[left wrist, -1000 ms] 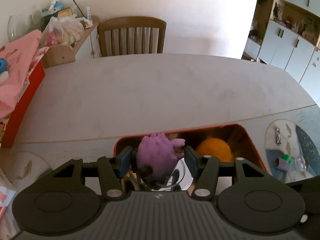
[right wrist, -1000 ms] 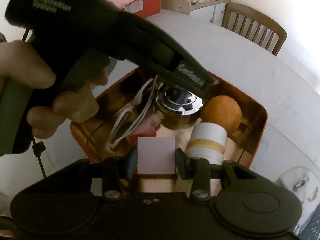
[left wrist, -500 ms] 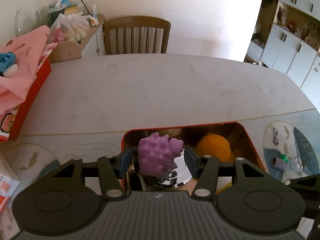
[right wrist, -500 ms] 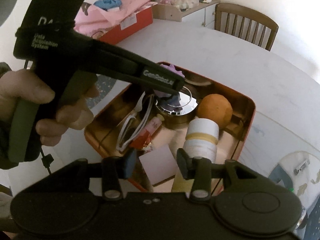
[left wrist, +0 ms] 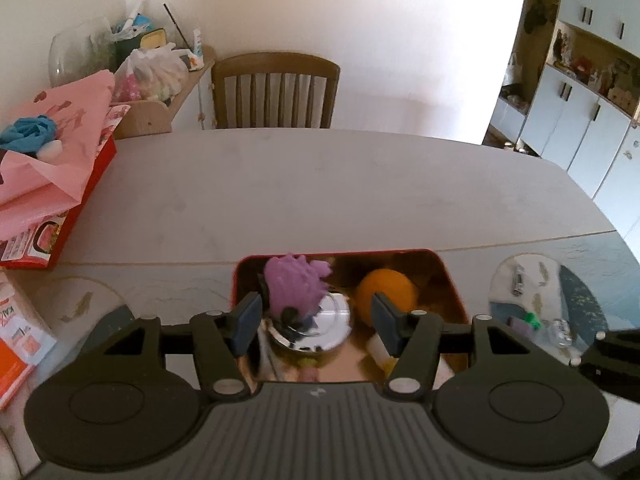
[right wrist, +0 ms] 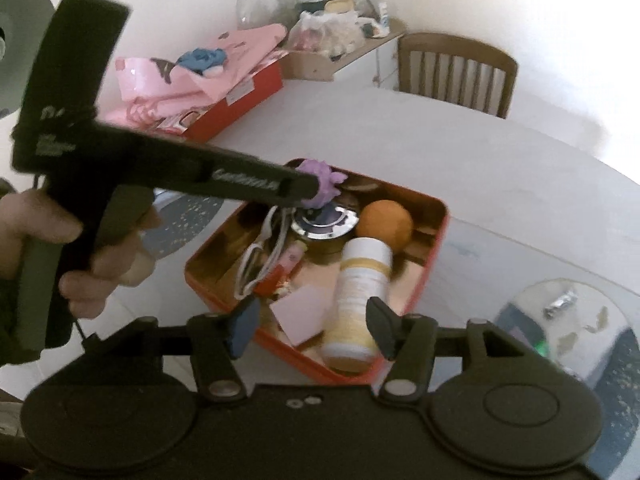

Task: Organize rigid objects
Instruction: 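Move both open tools back over the glass tray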

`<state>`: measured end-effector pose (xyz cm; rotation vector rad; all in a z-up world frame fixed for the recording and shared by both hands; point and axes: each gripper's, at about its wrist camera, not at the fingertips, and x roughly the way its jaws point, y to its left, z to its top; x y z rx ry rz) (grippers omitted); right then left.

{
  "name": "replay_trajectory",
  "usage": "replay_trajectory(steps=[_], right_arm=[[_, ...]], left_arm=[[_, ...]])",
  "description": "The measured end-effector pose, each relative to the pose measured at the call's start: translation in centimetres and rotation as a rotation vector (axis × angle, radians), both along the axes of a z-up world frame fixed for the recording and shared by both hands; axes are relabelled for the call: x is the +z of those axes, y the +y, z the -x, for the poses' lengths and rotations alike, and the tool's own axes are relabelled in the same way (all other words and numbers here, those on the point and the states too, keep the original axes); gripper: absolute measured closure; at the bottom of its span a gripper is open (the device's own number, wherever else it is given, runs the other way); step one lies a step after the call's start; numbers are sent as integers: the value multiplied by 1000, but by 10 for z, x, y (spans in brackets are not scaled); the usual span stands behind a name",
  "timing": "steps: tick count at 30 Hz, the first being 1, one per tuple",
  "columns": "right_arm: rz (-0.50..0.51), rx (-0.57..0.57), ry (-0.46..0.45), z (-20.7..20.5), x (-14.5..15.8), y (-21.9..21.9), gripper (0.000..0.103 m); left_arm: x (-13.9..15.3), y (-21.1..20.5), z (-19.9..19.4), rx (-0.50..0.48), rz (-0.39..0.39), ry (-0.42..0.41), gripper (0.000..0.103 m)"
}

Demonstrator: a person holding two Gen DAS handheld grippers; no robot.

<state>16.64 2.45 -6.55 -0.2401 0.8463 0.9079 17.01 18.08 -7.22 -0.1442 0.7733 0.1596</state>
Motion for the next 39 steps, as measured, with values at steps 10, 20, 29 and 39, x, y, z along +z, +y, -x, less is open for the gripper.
replay_trajectory(steps=[10, 20, 29, 39], right_arm=[[-32, -82, -32, -3, 11, -59, 28], [-57, -110, -46, -20, 15, -121, 16], [-57, -132, -45, -45, 4, -175, 3], [9, -51, -59, -74, -27, -209, 0]], left_arm=[[19, -53, 16, -29, -1, -31, 37], [26, -112, 11, -45, -5, -59, 27], [19, -164, -6, -54, -4, -58, 20], [-20, -205, -32, -32, -12, 17, 20]])
